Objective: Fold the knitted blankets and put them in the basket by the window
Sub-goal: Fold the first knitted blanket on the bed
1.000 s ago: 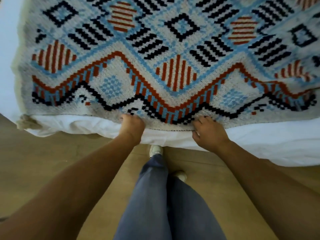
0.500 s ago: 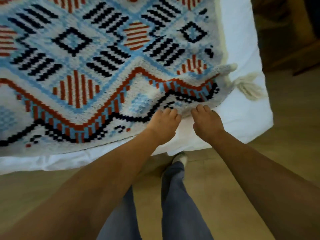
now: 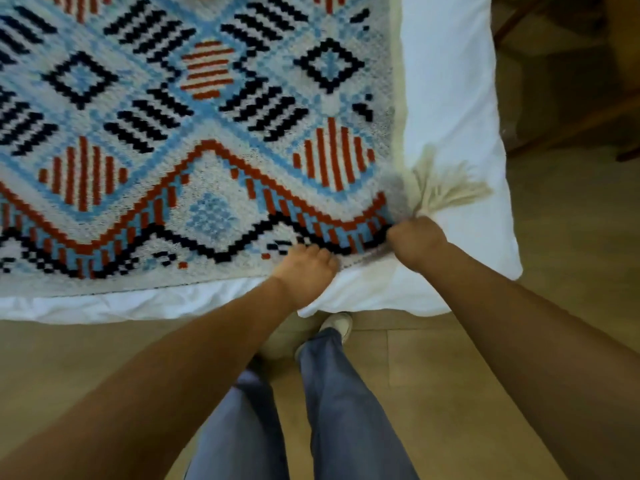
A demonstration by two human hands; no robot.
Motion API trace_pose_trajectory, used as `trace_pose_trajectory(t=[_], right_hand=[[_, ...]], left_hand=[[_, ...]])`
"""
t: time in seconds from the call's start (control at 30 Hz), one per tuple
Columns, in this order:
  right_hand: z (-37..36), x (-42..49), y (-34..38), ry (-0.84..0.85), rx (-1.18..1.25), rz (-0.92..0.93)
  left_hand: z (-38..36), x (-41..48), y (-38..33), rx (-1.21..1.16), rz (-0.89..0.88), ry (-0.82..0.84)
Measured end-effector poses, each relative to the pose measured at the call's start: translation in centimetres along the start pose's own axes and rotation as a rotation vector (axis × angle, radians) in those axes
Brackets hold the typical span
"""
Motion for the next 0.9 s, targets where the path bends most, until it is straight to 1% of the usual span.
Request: trace_pose_trajectory(t=[0.03,0.07,0.13,0.17,0.27,0.33,0.4,0.43,0.47,0.57,0.6,0.63,0.7,0.8,0.9], right_hand=[[-1.1,-0.7,0.0,0.118,0.011,0.021],[-2.0,-1.5,0.2,0.178,0.008,0.034],[-3.1,-2.0,0.6,0.210,0.000,0.053],[-3.2,-1.9,0.6,0.198,0.003,0.057],[-2.4,-1.7,0.2,0.075,0.082,0.075],[-1.8,-1.6,-0.1,-0.065,0.189,0.094],[-1.6,-1.4,-0.3,-0.237,0.252,0.091],[-1.9,-1.2,-0.5,-0.264,0.247,0.069],[-2.5,-1.1,-0.7,-0.236,0.236,0.030],[-5.4,-1.9,-1.4,0.043,0.267,-0.107],[-6.2,-2.4,-1.6,0.101,0.281,-0.125],[-6.6,-2.9,-1.7,0.103,0.302,-0.128],[-5.8,-3.3,-2.0,0.001,0.363,-0.131],[-2.4,-1.9,-2.5,-0.164,0.344,-0.110],[1.5,0.2,-2.8,-0.212,0.315,-0.094]], left_hand=[[-0.7,-0.5,-1.0,0.014,-0.047,0.039],[-1.2,-0.7,-1.7,0.013,-0.065,0.065],[-1.3,-0.6,-1.9,-0.027,-0.033,0.073],[-1.0,-0.5,-1.7,-0.051,-0.010,0.043],[1.2,0.1,-1.2,-0.148,0.005,-0.082],[2.7,1.0,-1.0,-0.201,0.018,-0.144],[3.9,1.9,-0.7,-0.190,0.059,-0.192],[4.2,2.2,-0.8,-0.178,0.075,-0.190],[4.4,2.5,-0.9,-0.165,0.080,-0.168],[4.1,3.0,-1.7,-0.142,0.054,-0.113],[4.1,3.1,-1.7,-0.151,0.058,-0.118],[4.2,3.2,-1.5,-0.161,0.066,-0.129],[4.6,3.6,-1.0,-0.160,0.066,-0.147],[6.1,4.5,0.2,-0.155,0.060,-0.151],[8.3,5.6,1.8,-0.173,0.052,-0.156]])
Point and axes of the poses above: each hand's wrist, its own x-axis towards the middle knuckle, its own z-axis out of the back of the hand, y = z × x, the point moved 2 cm from there along x, towards the middle knuckle, and after that the axes turned 8 degrees about y, right-handed, at the moved point
